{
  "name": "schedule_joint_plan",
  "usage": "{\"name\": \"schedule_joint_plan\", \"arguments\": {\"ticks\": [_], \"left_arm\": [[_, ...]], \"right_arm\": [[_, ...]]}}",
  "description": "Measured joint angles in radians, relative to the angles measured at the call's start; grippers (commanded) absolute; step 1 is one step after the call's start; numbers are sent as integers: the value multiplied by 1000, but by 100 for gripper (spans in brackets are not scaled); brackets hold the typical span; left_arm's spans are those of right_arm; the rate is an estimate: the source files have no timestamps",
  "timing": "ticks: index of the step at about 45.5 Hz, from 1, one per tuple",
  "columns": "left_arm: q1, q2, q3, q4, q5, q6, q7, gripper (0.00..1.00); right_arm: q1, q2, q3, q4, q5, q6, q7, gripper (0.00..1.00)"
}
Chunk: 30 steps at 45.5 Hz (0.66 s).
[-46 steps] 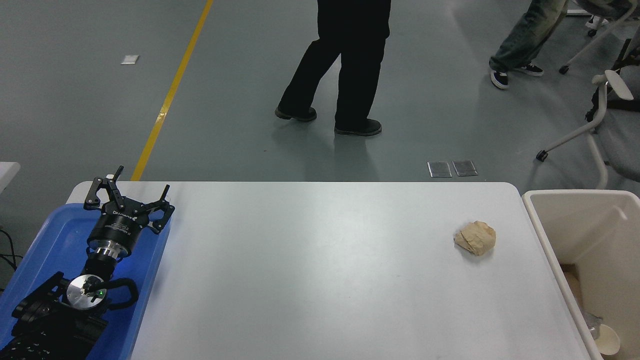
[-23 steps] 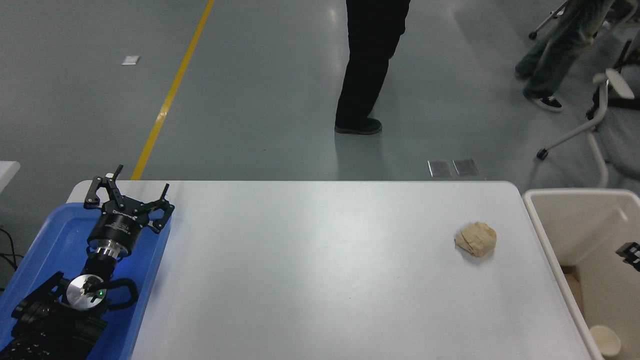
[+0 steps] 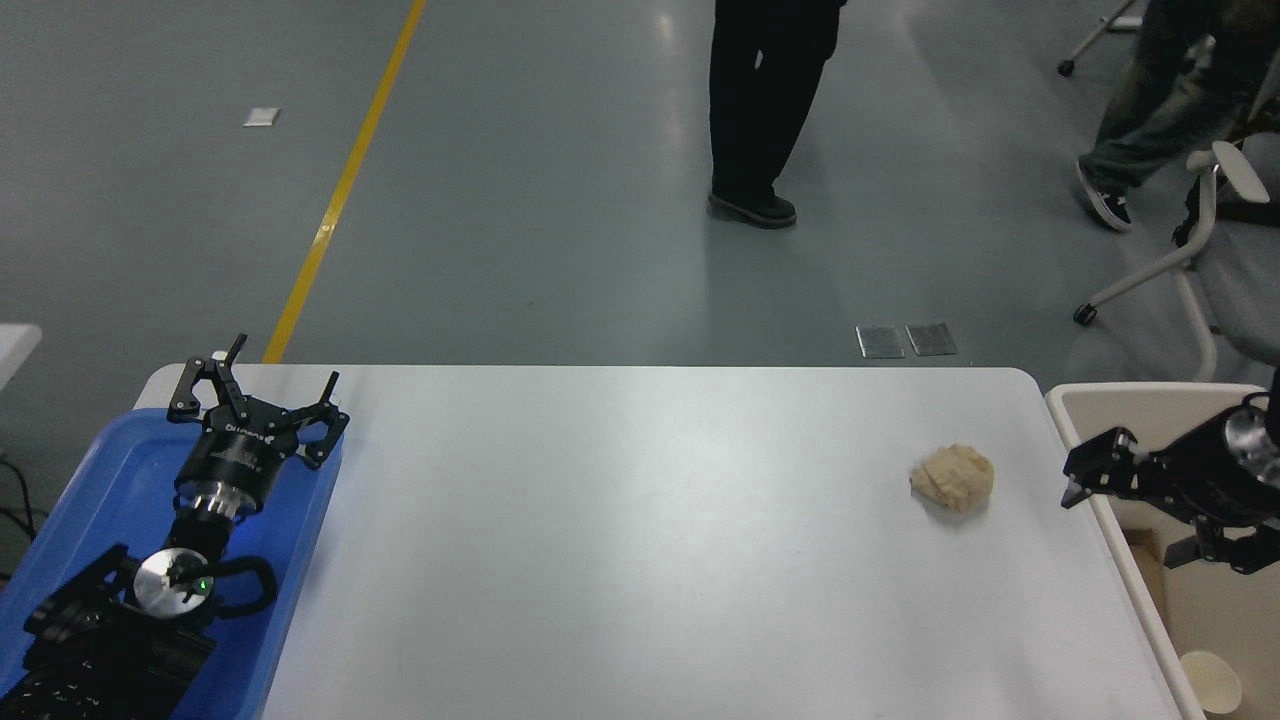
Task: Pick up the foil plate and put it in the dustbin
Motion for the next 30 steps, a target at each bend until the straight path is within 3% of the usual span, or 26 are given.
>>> {"name": "schedule_joint_plan", "arguments": {"ticks": [30], "left_arm": [[1, 0, 0, 1, 0, 0, 0, 99]], "right_arm": [[470, 212, 2, 135, 47, 112, 4, 100]]}}
